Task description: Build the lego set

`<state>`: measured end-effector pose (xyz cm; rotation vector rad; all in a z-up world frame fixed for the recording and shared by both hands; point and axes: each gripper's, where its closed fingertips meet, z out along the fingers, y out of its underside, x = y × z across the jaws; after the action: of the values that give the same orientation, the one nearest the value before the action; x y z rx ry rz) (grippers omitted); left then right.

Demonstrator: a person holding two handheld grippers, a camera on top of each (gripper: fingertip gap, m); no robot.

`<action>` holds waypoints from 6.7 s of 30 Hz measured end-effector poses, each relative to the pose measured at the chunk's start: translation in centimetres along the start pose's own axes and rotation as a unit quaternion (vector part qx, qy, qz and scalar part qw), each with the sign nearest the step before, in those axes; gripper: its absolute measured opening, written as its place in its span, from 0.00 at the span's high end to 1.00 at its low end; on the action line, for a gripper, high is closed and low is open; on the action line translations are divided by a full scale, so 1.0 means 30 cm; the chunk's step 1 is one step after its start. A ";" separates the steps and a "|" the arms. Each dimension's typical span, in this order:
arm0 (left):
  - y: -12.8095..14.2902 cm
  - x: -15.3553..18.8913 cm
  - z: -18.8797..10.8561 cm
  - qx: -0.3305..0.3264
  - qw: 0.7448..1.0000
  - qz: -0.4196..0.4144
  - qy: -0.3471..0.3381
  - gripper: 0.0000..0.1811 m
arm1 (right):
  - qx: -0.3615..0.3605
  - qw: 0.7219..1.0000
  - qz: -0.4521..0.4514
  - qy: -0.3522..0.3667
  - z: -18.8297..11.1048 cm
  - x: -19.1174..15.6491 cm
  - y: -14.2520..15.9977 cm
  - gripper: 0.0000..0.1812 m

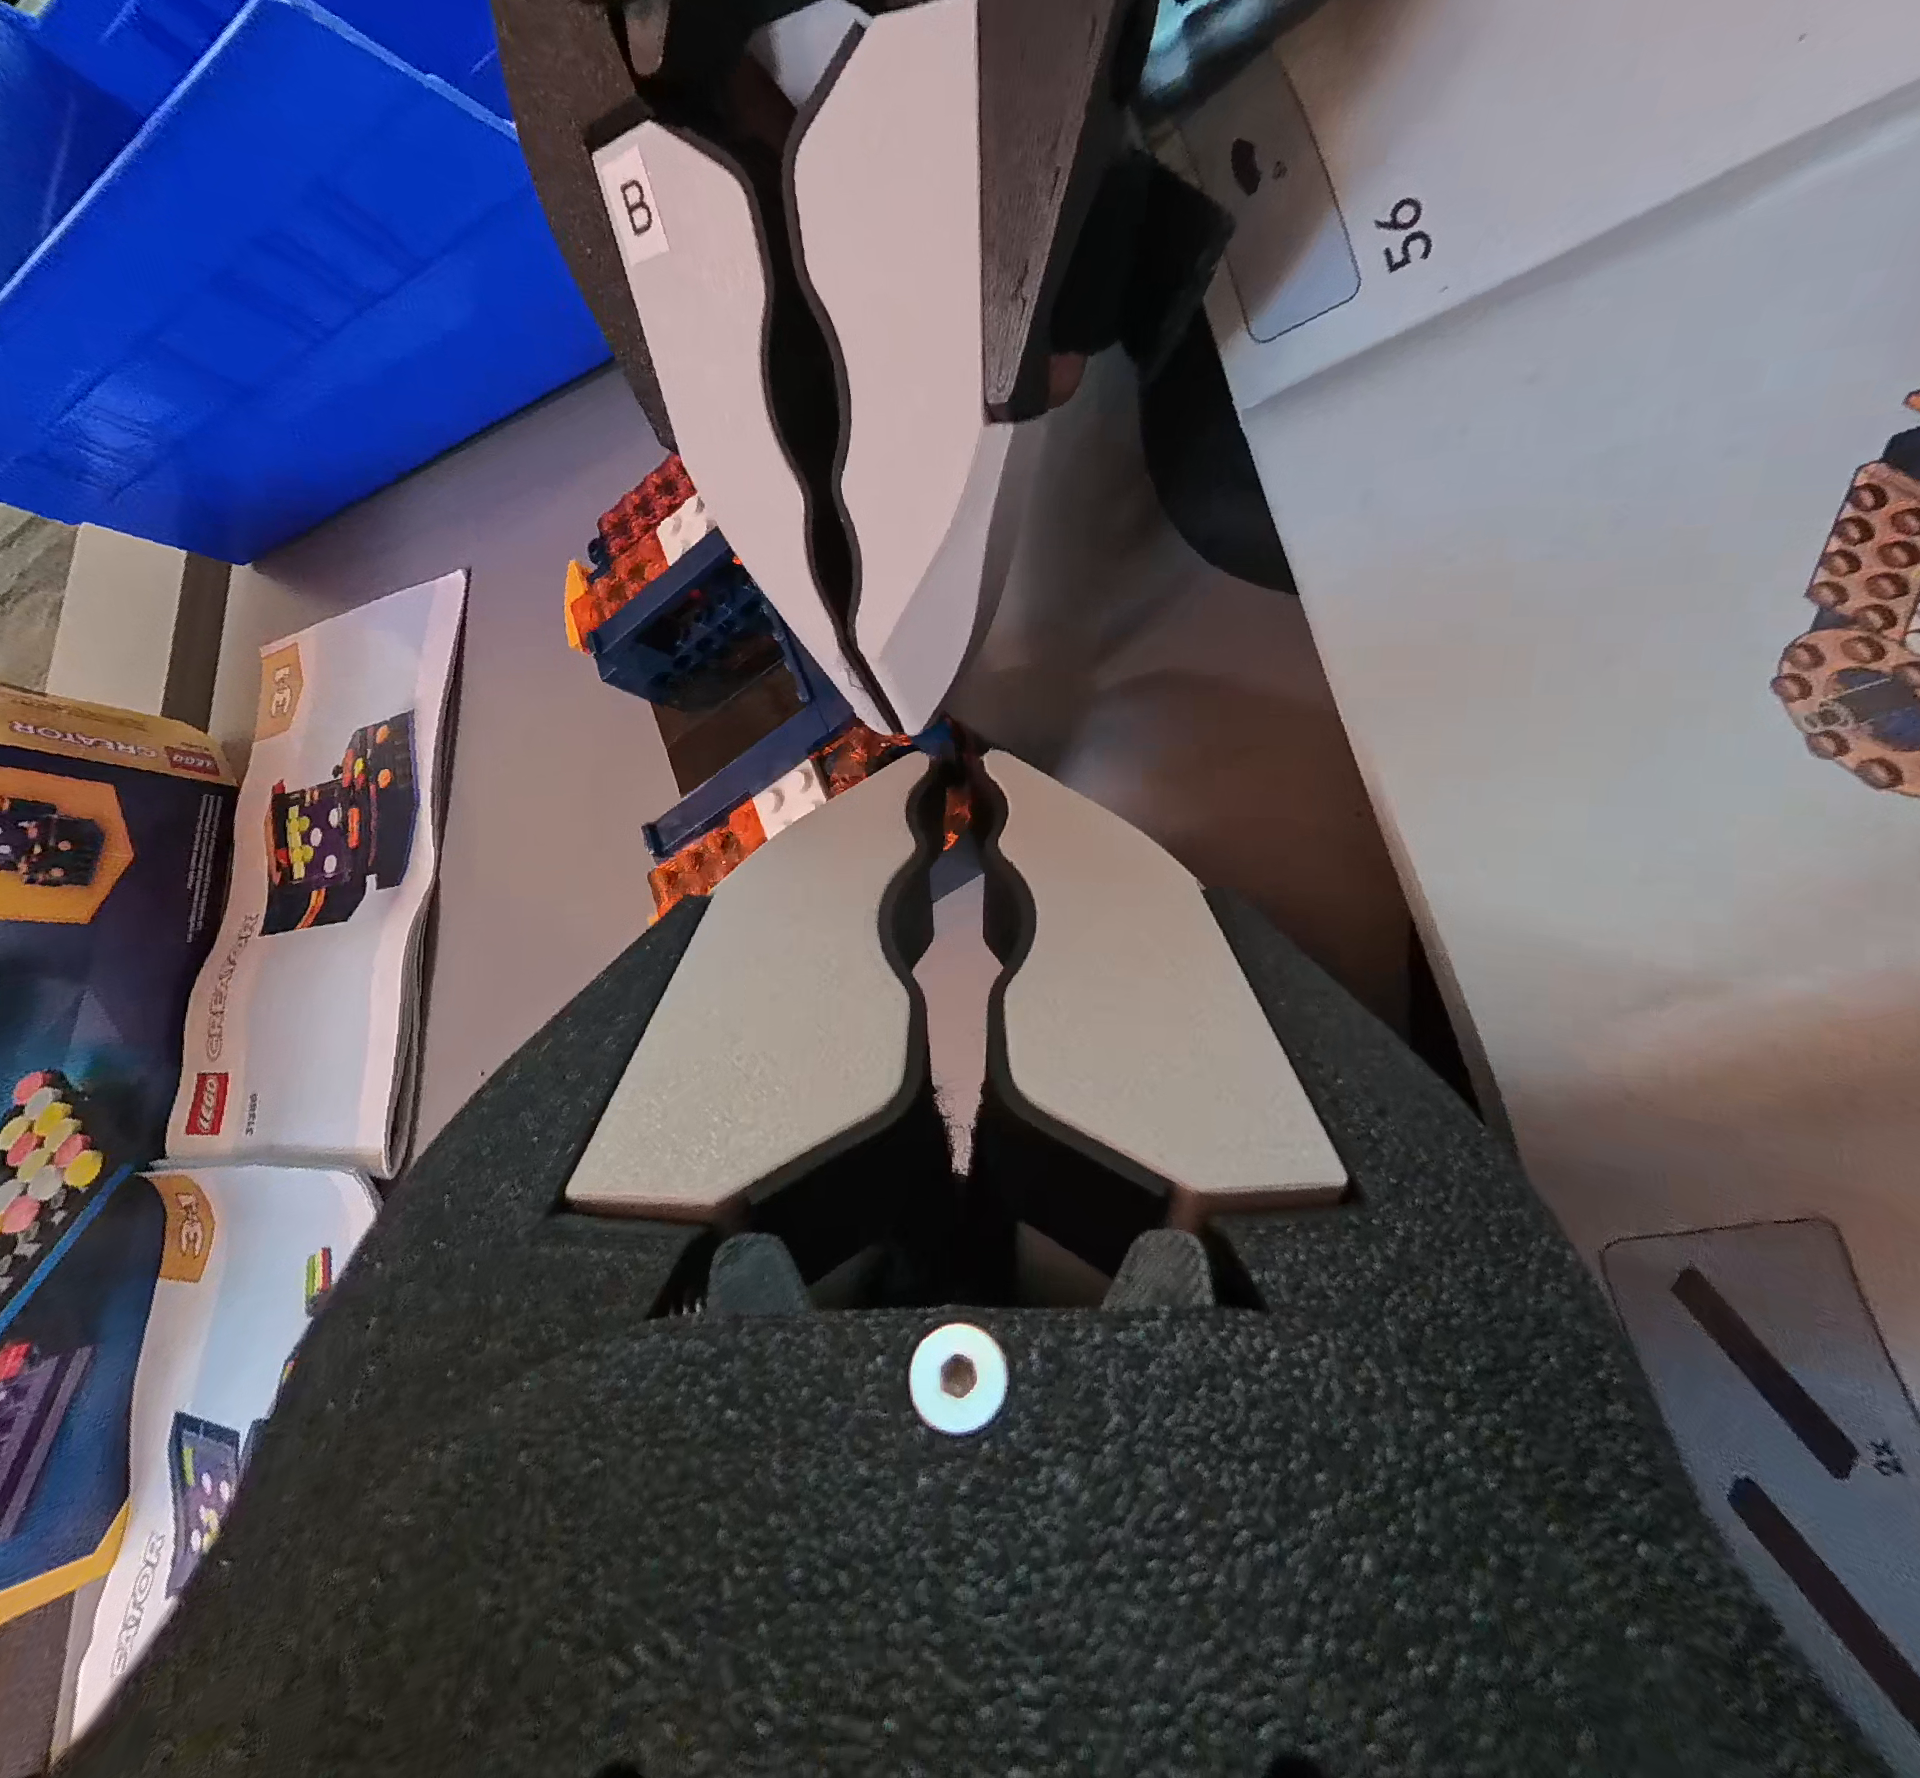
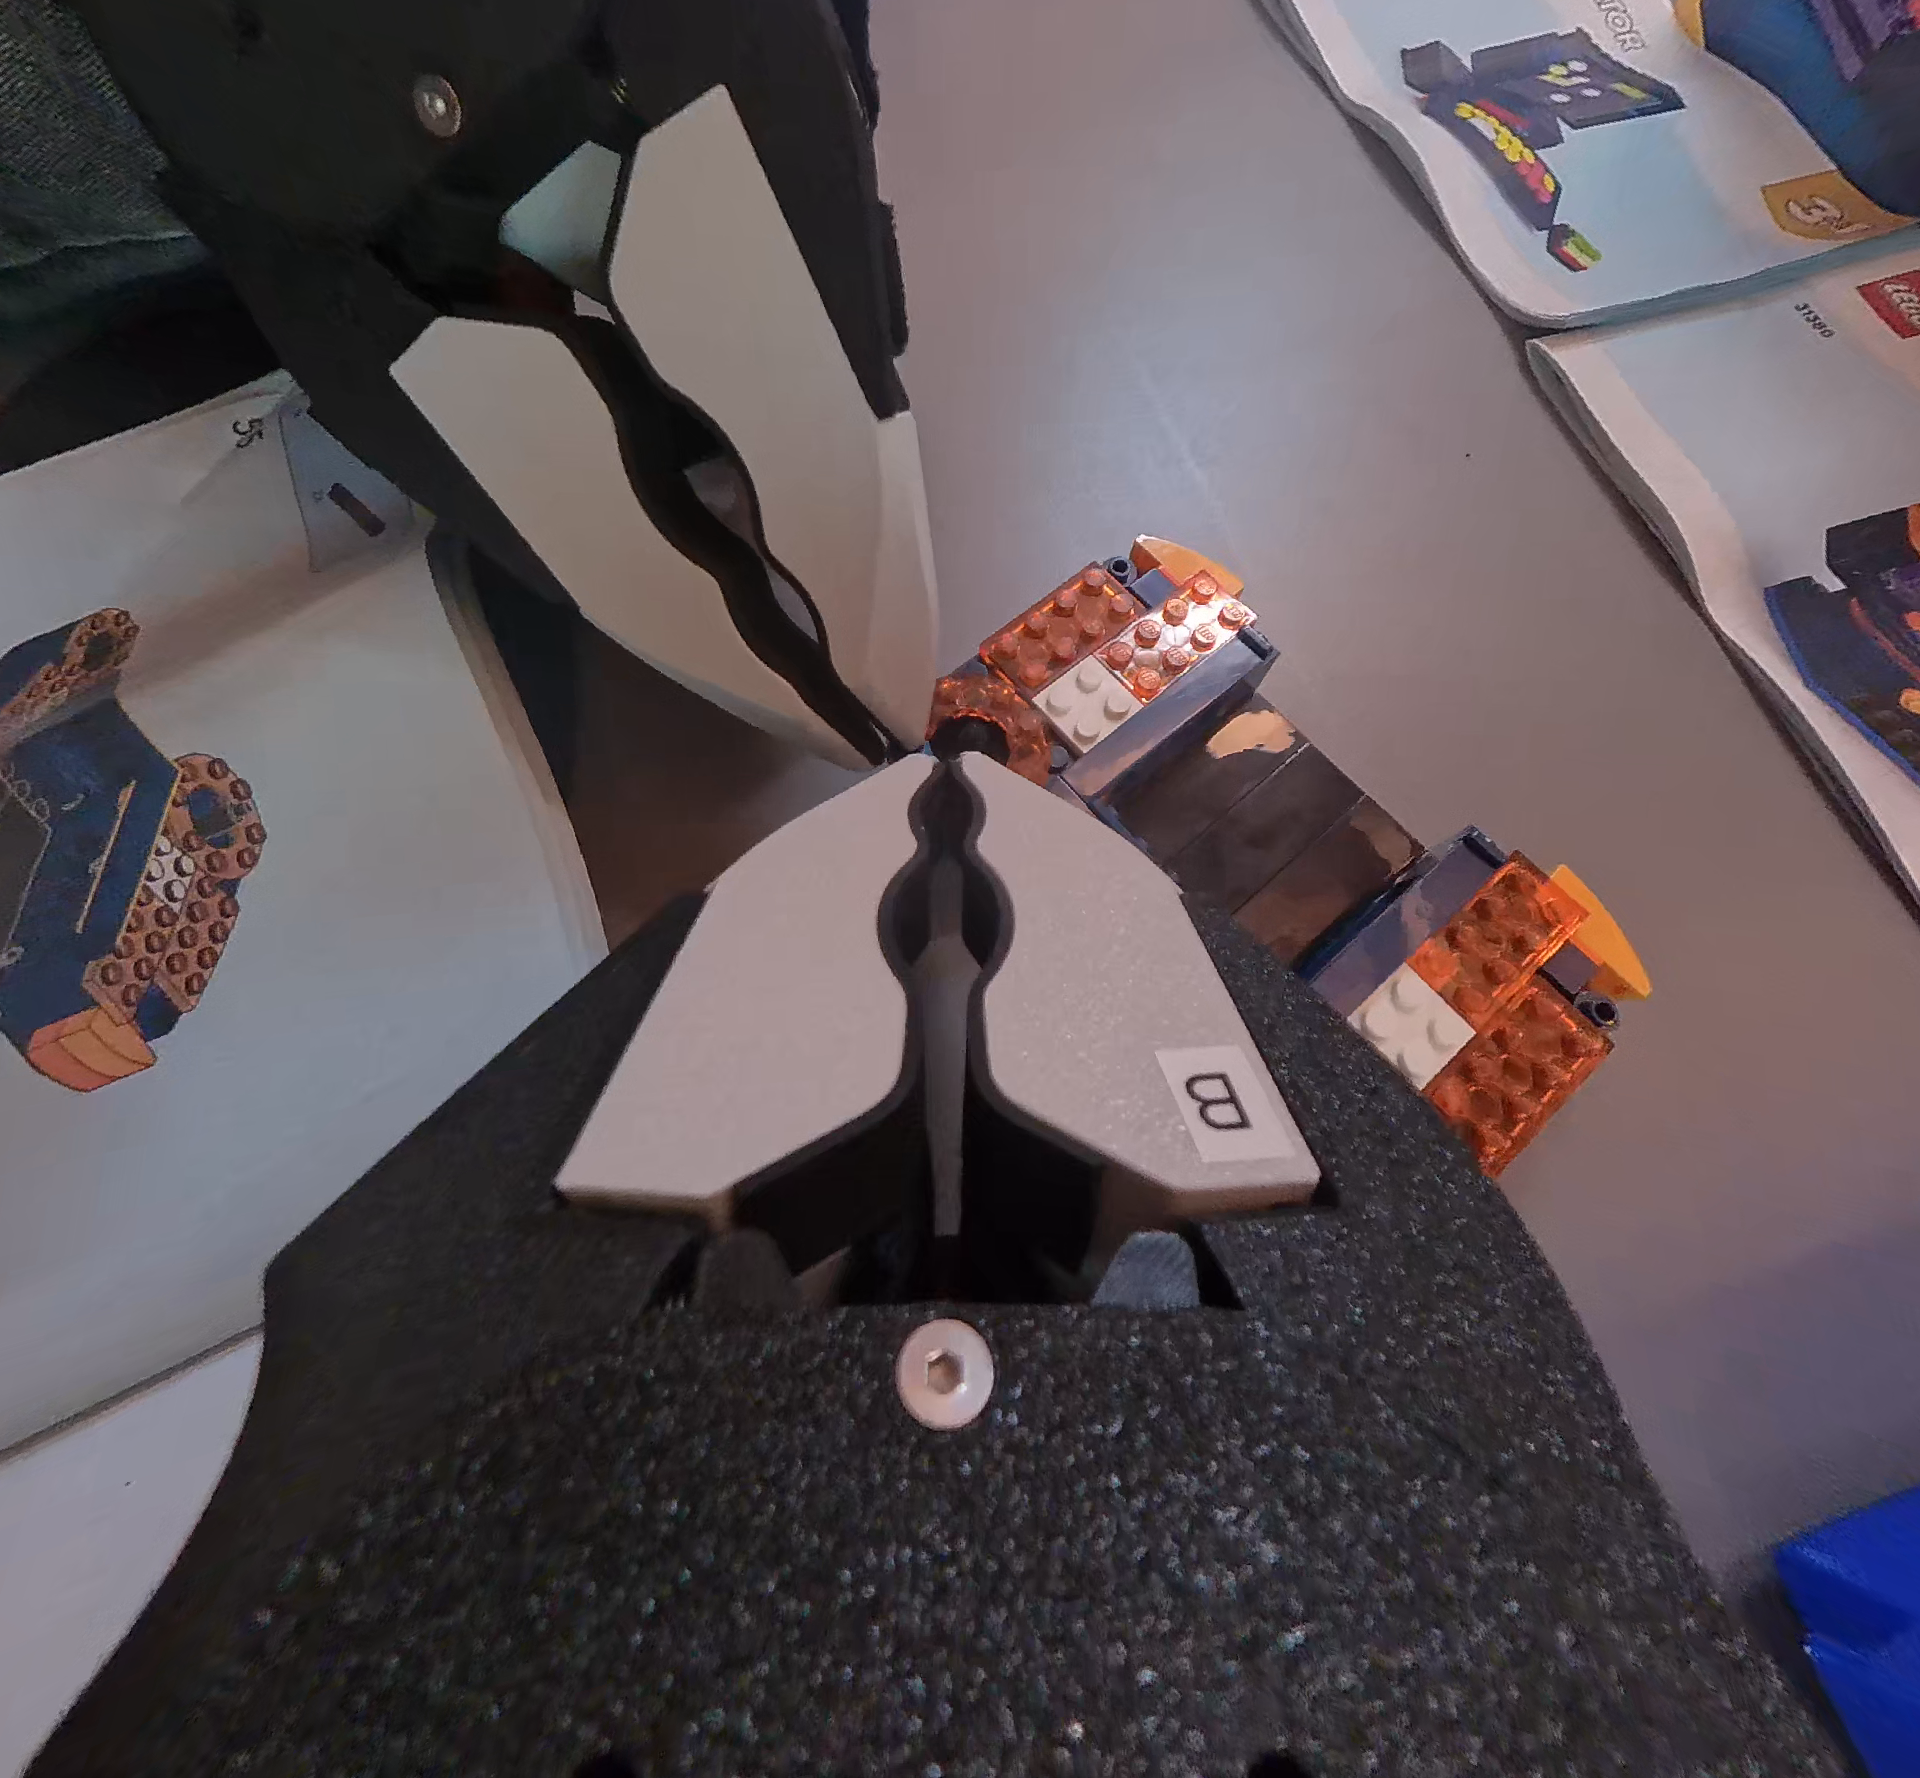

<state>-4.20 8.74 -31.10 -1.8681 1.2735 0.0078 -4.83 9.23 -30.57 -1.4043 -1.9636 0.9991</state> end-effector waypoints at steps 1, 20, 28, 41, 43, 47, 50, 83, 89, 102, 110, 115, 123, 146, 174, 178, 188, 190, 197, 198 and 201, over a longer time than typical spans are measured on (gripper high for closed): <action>0.000 0.000 0.000 0.000 1.000 0.000 0.001 0.98 | 0.001 1.000 0.000 0.000 0.000 0.000 0.000 1.00; -0.002 -0.003 0.006 -0.006 1.000 0.004 0.015 0.98 | 0.012 1.000 -0.011 0.006 0.001 0.003 0.002 1.00; -0.002 -0.004 0.009 -0.021 0.999 -0.002 0.025 0.98 | 0.028 1.000 -0.003 0.011 -0.009 0.020 0.003 1.00; 0.002 -0.012 0.011 -0.059 0.997 -0.040 0.023 0.98 | 0.052 0.998 0.031 -0.004 -0.046 0.035 0.000 0.97; 0.001 -0.012 0.012 -0.058 0.997 -0.051 0.024 0.98 | 0.043 0.999 0.031 -0.006 -0.038 0.032 0.008 0.95; 0.005 -0.011 0.009 -0.061 0.996 -0.057 0.025 0.98 | 0.013 1.000 0.019 0.012 -0.015 0.038 0.035 1.00; 0.009 -0.008 0.006 -0.066 0.996 -0.049 0.024 0.98 | 0.010 1.000 0.011 0.010 -0.013 0.032 0.037 1.00; 0.000 -0.021 0.007 -0.050 0.998 -0.030 0.034 0.97 | 0.048 0.999 0.024 -0.004 -0.007 0.030 0.012 1.00; 0.007 -0.013 0.000 -0.049 0.998 -0.031 0.040 0.98 | 0.050 0.998 0.021 -0.015 -0.008 0.019 0.010 1.00; 0.013 -0.009 -0.004 -0.053 0.997 -0.002 0.056 0.98 | 0.085 0.996 0.002 -0.005 -0.020 0.016 -0.022 1.00; 0.014 -0.012 -0.005 -0.052 0.996 0.008 0.070 0.98 | 0.065 0.998 -0.006 -0.018 -0.002 -0.002 -0.005 1.00; 0.013 -0.013 -0.004 -0.053 0.995 0.020 0.079 0.98 | 0.063 0.998 0.002 -0.022 -0.003 -0.002 -0.004 1.00; 0.014 -0.012 -0.005 -0.043 0.995 0.018 0.085 0.98 | 0.064 0.998 0.007 -0.027 -0.002 -0.003 -0.005 1.00; 0.026 -0.014 -0.010 -0.021 0.995 -0.018 0.091 1.00 | 0.071 0.996 0.029 -0.046 0.012 -0.005 -0.007 1.00; 0.036 -0.039 -0.004 -0.015 0.998 0.010 0.055 0.97 | 0.055 0.998 -0.022 -0.017 -0.003 0.013 -0.033 1.00; 0.039 -0.047 -0.011 -0.009 0.998 0.002 0.054 0.98 | 0.033 0.999 -0.032 -0.029 0.003 0.003 0.003 0.93; 0.051 -0.061 -0.016 -0.018 0.998 0.027 0.046 0.98 | 0.048 0.996 -0.071 0.007 0.008 0.022 -0.026 1.00; 0.052 -0.061 -0.017 -0.016 0.998 0.049 0.046 0.98 | 0.055 0.995 -0.081 0.011 0.006 0.020 -0.033 1.00; 0.066 -0.067 -0.016 -0.049 0.986 0.143 0.065 0.98 | 0.068 0.993 -0.095 0.015 0.005 0.017 -0.044 1.00; 0.065 -0.067 -0.016 -0.051 0.985 0.153 0.067 0.98 | 0.064 0.993 -0.096 0.017 0.009 0.018 -0.040 1.00; 0.061 -0.065 -0.013 -0.052 0.980 0.176 0.071 0.98 | 0.059 0.993 -0.099 0.018 0.017 0.015 -0.035 1.00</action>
<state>-6.70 9.75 -31.17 -1.7305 1.7205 0.1338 -5.96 9.33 -30.01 -1.1312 -1.9415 0.9740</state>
